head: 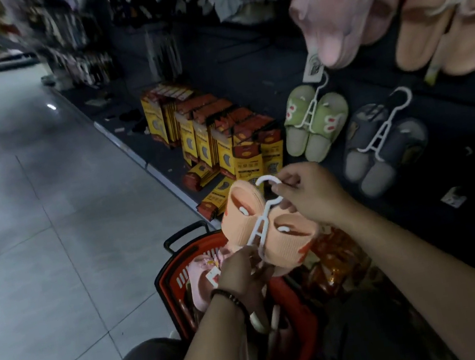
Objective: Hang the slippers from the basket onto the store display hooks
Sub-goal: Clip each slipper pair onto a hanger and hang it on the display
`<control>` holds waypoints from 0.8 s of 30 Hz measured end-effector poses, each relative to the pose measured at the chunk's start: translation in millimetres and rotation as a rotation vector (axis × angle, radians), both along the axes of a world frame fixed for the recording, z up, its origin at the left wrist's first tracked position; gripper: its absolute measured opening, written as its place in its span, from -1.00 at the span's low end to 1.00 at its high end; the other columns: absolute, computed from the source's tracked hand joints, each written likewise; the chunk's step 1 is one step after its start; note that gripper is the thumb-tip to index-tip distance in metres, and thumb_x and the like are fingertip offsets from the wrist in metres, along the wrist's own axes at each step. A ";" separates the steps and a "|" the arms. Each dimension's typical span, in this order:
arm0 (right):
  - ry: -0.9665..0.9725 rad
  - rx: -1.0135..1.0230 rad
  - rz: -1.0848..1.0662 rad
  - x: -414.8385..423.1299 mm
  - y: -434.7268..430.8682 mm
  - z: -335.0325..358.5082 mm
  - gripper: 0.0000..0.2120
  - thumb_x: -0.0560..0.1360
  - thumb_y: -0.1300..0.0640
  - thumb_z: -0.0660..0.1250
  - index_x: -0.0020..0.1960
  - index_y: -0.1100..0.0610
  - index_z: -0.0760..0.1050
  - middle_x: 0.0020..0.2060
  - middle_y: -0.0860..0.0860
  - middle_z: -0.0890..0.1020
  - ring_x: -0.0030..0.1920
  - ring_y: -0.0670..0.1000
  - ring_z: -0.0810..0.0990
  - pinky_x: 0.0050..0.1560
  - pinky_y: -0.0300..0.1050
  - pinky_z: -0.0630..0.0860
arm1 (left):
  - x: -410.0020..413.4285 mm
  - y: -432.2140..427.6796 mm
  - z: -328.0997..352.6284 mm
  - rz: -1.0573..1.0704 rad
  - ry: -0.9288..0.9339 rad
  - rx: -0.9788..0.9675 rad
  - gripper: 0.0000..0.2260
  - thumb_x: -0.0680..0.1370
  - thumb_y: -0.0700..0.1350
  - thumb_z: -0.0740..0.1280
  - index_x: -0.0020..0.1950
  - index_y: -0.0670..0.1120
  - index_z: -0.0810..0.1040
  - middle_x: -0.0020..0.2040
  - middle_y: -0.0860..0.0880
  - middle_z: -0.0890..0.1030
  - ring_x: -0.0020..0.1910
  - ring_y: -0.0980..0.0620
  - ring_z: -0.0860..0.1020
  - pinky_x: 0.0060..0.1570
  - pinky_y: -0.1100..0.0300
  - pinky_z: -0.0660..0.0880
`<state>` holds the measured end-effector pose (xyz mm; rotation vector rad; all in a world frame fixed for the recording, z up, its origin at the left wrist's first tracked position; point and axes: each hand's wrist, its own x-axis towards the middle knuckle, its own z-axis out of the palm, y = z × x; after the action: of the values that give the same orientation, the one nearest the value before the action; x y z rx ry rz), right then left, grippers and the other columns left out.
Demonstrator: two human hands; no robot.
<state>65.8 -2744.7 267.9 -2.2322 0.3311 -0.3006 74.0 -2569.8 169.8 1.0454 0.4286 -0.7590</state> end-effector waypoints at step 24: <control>-0.549 -0.330 -0.325 -91.1 -119.3 250.1 -0.86 0.59 0.17 0.46 0.12 0.01 0.68 -0.20 -0.28 0.60 -0.16 -0.27 0.61 -0.12 -0.31 0.52 | -38.9 -145.8 252.5 -0.316 -0.214 -0.151 -0.80 0.58 -0.14 0.39 0.17 -0.17 0.62 0.06 -0.23 0.66 0.03 -0.25 0.63 -0.09 -0.07 0.66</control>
<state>-25.3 -2864.0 518.0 -2.2904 0.3594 -1.1870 35.2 -2715.7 422.3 1.0507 0.0200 -0.9323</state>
